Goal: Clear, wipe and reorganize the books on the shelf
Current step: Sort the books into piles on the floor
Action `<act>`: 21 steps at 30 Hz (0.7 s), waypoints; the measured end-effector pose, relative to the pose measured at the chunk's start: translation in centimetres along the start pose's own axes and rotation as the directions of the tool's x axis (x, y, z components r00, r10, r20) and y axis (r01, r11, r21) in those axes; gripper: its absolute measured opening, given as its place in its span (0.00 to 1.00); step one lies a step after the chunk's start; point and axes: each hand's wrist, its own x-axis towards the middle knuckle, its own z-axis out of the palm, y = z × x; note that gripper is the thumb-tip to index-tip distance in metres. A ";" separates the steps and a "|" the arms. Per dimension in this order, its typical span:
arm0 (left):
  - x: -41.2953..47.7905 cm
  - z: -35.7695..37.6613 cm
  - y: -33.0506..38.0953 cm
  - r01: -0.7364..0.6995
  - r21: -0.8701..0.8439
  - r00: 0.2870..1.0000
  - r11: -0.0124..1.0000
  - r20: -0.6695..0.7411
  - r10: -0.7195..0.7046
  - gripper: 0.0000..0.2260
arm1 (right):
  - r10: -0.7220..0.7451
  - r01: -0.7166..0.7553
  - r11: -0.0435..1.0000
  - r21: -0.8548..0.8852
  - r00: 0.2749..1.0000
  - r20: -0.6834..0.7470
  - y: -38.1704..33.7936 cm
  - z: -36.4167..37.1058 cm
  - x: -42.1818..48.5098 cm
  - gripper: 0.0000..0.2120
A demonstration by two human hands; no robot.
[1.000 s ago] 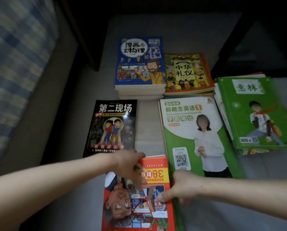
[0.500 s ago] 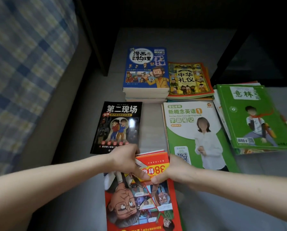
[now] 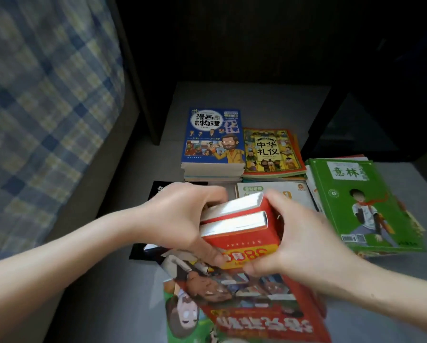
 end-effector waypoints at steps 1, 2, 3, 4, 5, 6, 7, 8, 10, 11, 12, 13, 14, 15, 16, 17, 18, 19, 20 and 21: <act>0.4 -0.3 -0.1 -0.013 -0.044 0.997 0.999 -0.080 0.009 0.24 | -0.059 0.052 0.992 -0.115 0.996 -0.063 -0.7 -1.2 0.5 0.32; 0.7 -0.4 -0.2 -0.028 -0.091 0.988 0.995 -0.151 0.014 0.24 | -0.125 0.096 0.970 -0.225 0.985 -0.117 -1.3 -2.1 0.9 0.31; 1.2 -0.3 -0.3 -0.051 -0.133 0.975 0.990 -0.220 0.021 0.24 | -0.196 0.134 0.940 -0.315 0.965 -0.173 -1.7 -2.8 1.4 0.30; 1.8 -0.1 -0.3 -0.073 -0.154 0.958 0.985 -0.287 0.026 0.24 | -0.260 0.163 0.913 -0.374 0.939 -0.226 -1.9 -3.2 1.8 0.28; 2.3 0.2 -0.2 -0.084 -0.151 0.936 0.985 -0.351 0.027 0.25 | -0.306 0.182 0.897 -0.404 0.914 -0.268 -1.9 -3.5 2.2 0.27; 2.9 0.4 0.1 -0.084 -0.121 0.913 0.989 -0.406 0.027 0.26 | -0.341 0.198 0.887 -0.417 0.890 -0.302 -1.7 -3.7 2.6 0.26; 3.6 0.6 0.4 -0.078 -0.077 0.894 0.994 -0.446 0.035 0.26 | -0.373 0.213 0.878 -0.428 0.866 -0.334 -1.1 -3.8 2.9 0.26; 4.4 0.7 0.7 -0.076 -0.021 0.880 0.997 -0.471 0.057 0.26 | -0.379 0.225 0.890 -0.396 0.848 -0.370 -0.4 -4.1 3.2 0.27; 5.9 0.1 1.5 -0.090 0.104 0.854 0.990 -0.504 0.131 0.27 | -0.266 0.226 0.964 -0.143 0.861 -0.434 1.0 -4.7 3.8 0.28; 6.8 -0.3 1.9 -0.109 0.165 0.837 0.980 -0.516 0.180 0.28 | -0.200 0.229 0.973 0.012 0.873 -0.445 2.0 -5.0 4.1 0.29; 7.8 -0.7 2.3 -0.129 0.229 0.820 0.965 -0.522 0.233 0.29 | -0.148 0.237 0.960 0.147 0.880 -0.451 3.0 -5.2 4.3 0.31; 8.7 -0.9 2.8 -0.140 0.298 0.810 0.944 -0.514 0.282 0.29 | -0.105 0.241 0.938 0.247 0.880 -0.463 4.2 -5.1 4.5 0.33; 9.6 -0.9 3.3 -0.142 0.374 0.810 0.917 -0.489 0.324 0.29 | -0.057 0.235 0.915 0.329 0.880 -0.471 5.5 -4.9 4.7 0.33; 10.5 -0.6 3.8 -0.141 0.448 0.817 0.883 -0.452 0.359 0.30 | -0.007 0.227 0.884 0.409 0.880 -0.474 6.7 -4.4 4.9 0.34; 11.4 0.0 4.1 -0.135 0.507 0.832 0.851 -0.408 0.376 0.30 | 0.046 0.213 0.848 0.486 0.883 -0.466 8.0 -3.7 5.1 0.34; 12.1 0.8 4.2 -0.129 0.540 0.852 0.832 -0.369 0.372 0.30 | 0.099 0.189 0.813 0.551 0.887 -0.451 9.2 -3.0 5.3 0.34; 13.0 1.6 4.1 -0.119 0.550 0.873 0.826 -0.338 0.351 0.30 | 0.145 0.162 0.783 0.600 0.891 -0.429 10.2 -2.5 5.5 0.35; 13.6 2.3 4.0 -0.107 0.545 0.891 0.831 -0.318 0.323 0.30 | 0.179 0.136 0.762 0.633 0.895 -0.407 11.1 -2.2 5.7 0.36; 14.2 2.9 3.9 -0.097 0.545 0.903 0.833 -0.303 0.304 0.31 | 0.205 0.110 0.753 0.649 0.898 -0.390 11.7 -2.1 5.9 0.36; 14.8 3.4 4.0 -0.085 0.562 0.913 0.823 -0.287 0.291 0.32 | 0.217 0.082 0.759 0.645 0.903 -0.371 12.3 -2.3 6.0 0.36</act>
